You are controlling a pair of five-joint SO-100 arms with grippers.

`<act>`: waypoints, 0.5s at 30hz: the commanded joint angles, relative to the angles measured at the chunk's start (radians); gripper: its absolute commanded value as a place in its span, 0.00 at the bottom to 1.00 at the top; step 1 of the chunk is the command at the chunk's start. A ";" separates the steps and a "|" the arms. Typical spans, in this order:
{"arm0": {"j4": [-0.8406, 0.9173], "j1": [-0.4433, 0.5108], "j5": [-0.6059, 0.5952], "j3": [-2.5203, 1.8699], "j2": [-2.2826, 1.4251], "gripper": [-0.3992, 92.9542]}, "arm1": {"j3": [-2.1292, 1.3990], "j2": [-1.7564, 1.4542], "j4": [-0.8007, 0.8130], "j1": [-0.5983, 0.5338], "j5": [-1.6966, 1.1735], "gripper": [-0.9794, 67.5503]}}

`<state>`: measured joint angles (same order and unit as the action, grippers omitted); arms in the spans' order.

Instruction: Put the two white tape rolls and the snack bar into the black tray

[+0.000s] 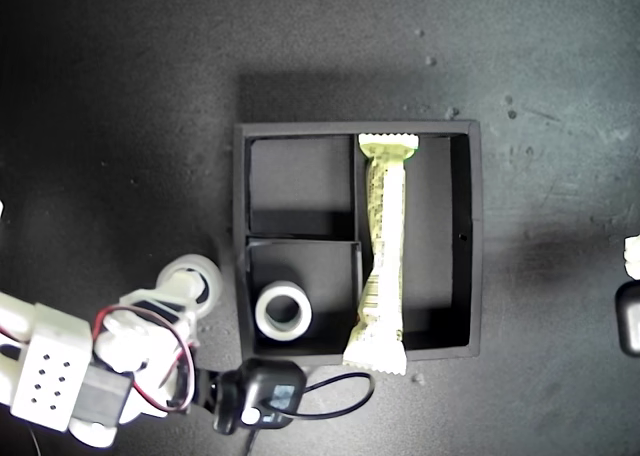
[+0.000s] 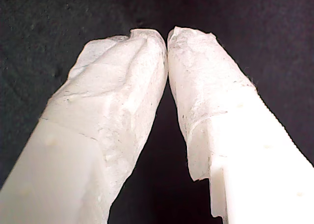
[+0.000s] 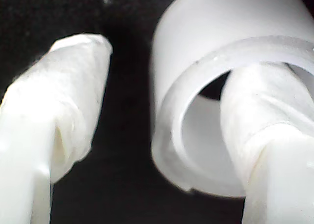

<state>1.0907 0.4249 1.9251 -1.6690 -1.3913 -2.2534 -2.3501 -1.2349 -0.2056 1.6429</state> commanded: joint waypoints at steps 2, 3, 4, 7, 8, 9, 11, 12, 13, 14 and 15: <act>-0.014 -0.041 -0.006 0.029 0.060 0.05 | -0.060 -0.055 0.055 -0.021 -0.009 0.01; -0.014 -0.048 -0.005 0.025 0.064 0.02 | -0.080 -0.055 0.071 -0.029 -0.028 0.01; -0.011 -0.054 -0.005 0.014 0.061 0.01 | -0.100 -0.055 0.092 -0.038 -0.052 0.01; 0.078 -0.074 -0.002 0.000 0.006 0.00 | -0.175 -0.055 0.175 -0.072 -0.104 0.01; 0.144 -0.084 -0.003 0.012 -0.021 0.00 | -0.202 -0.055 0.202 -0.081 -0.106 0.01; 0.209 -0.100 -0.012 0.031 -0.055 0.00 | -0.232 -0.055 0.235 -0.089 -0.110 0.01; 0.334 -0.138 -0.055 0.081 -0.129 0.00 | -0.285 -0.055 0.302 -0.095 -0.118 0.01; 0.390 -0.161 -0.080 0.110 -0.164 0.00 | -0.305 -0.055 0.324 -0.097 -0.121 0.01; 0.442 -0.187 -0.106 0.146 -0.193 0.00 | -0.316 -0.055 0.341 -0.097 -0.127 0.01; 0.492 -0.213 -0.132 0.187 -0.215 0.00 | -0.322 -0.055 0.350 -0.097 -0.133 0.01; 0.540 -0.241 -0.163 0.232 -0.230 0.00 | -0.324 -0.055 0.353 -0.097 -0.140 0.01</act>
<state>1.4956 0.2546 1.8331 -1.5677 -1.5202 -2.5740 -2.3838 -0.9204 -0.2915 1.6444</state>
